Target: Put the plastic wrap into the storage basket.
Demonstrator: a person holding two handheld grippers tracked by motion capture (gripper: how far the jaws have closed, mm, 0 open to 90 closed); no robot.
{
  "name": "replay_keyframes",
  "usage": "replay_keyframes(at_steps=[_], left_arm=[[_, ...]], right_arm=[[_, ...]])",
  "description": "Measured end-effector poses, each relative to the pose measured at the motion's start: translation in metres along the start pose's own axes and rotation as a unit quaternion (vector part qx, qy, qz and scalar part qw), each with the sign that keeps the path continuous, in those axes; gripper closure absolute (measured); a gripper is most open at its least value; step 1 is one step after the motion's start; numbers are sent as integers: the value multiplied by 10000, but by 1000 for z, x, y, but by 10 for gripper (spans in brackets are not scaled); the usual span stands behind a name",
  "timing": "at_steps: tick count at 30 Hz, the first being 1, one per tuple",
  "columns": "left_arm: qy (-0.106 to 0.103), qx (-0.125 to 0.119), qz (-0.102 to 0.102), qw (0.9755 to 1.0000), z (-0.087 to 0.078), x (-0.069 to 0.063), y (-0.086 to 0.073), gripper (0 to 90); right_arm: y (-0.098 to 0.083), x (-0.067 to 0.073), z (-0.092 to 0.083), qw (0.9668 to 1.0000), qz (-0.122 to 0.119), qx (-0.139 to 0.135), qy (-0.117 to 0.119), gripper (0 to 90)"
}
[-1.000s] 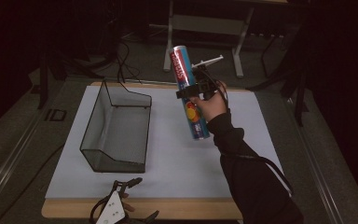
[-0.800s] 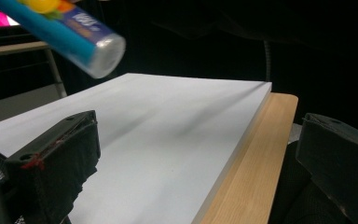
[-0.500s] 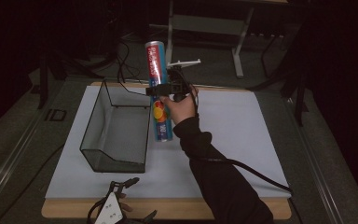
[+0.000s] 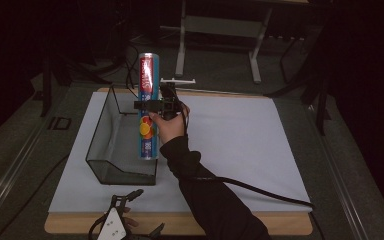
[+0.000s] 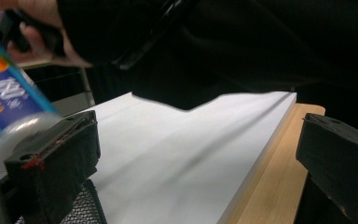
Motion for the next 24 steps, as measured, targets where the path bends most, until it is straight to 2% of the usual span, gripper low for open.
replay_keyframes(at_steps=[8,14,17,24], left_arm=[[-57,0,-36,10000,0,0,0,2],[-82,19,-30,10000,0,0,0,2],[-102,-2,-45,9999,0,-1,0,2],[-152,-10,-22,9999,0,-2,0,2]], right_arm=[[-16,-14,20,9998,154,-102,-30,316],[-34,-25,32,9989,282,101,-362,316],[-43,-31,36,9978,495,206,-399,316],[-60,-37,42,9957,571,401,-612,316]])
Point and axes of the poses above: each handheld gripper's, and its own axes: z roughly forward along the jaws, y roughly out of its top, x roughly to its left, the point moved 6 cm from there along z, roughly forward along the jaws, and after that the axes turned 1 degree about -x, right-handed, at the moved point
